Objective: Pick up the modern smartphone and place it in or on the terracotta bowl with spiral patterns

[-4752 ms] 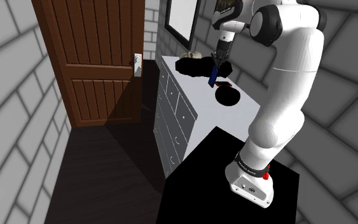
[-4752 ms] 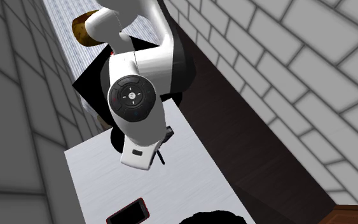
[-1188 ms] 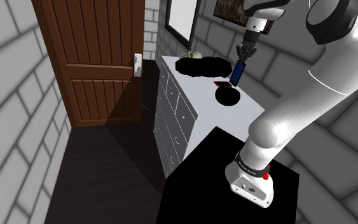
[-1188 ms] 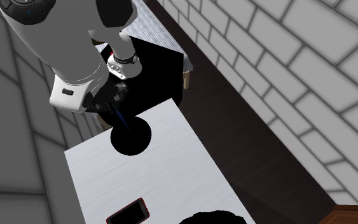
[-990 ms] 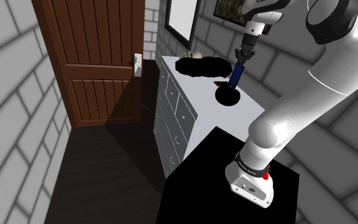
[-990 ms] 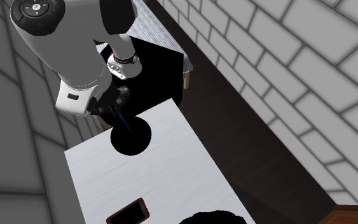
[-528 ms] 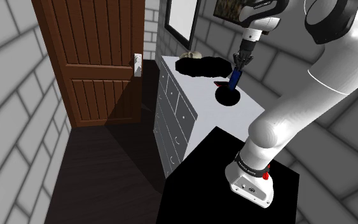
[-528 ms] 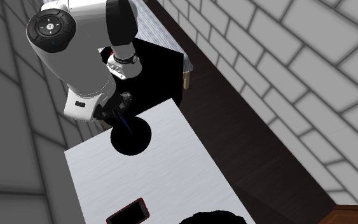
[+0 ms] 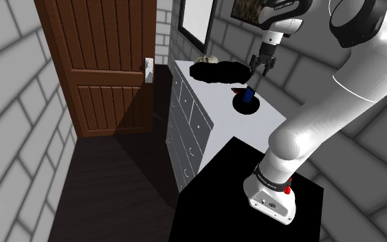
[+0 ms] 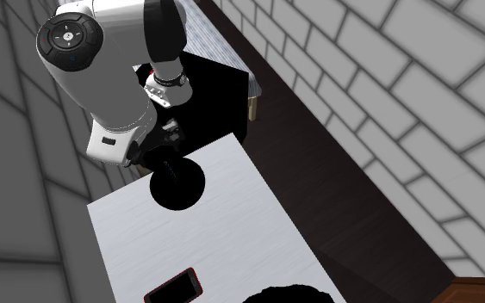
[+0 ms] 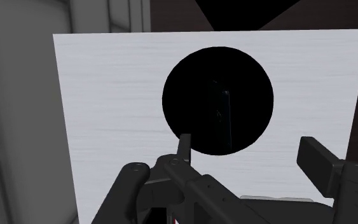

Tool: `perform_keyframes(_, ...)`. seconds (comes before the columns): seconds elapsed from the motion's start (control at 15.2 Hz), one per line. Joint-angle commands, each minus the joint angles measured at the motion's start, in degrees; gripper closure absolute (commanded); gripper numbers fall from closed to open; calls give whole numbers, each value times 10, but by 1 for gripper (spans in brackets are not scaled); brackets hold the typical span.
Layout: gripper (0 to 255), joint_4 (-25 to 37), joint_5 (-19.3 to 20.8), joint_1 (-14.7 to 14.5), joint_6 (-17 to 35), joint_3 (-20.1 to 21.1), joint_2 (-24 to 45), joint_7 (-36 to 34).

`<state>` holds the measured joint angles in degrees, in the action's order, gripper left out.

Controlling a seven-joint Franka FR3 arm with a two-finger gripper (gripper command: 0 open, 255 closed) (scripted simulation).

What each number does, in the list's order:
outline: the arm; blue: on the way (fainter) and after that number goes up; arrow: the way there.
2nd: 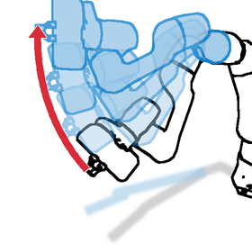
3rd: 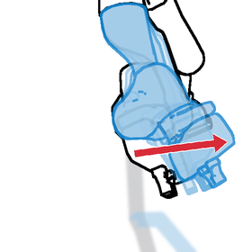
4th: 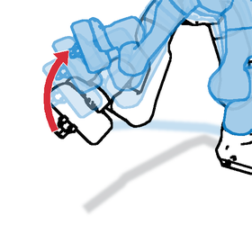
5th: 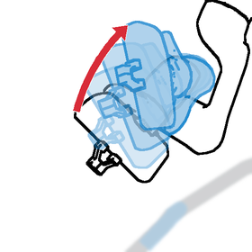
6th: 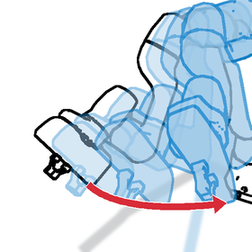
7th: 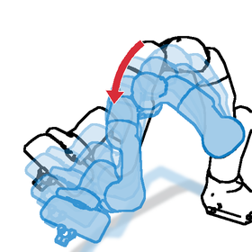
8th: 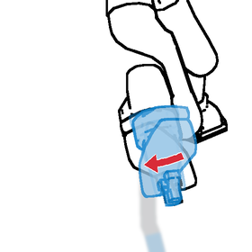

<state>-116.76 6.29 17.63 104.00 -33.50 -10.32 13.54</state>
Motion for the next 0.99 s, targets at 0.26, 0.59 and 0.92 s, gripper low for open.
perform_keyframes(0.26, 0, 38, -1, -1, -38, 2, 0, 1)
perform_keyframes(0.59, 0, 75, -4, -3, -73, 4, 3, 2)
perform_keyframes(0.92, 0, 75, -4, -3, -73, 4, 3, 2)
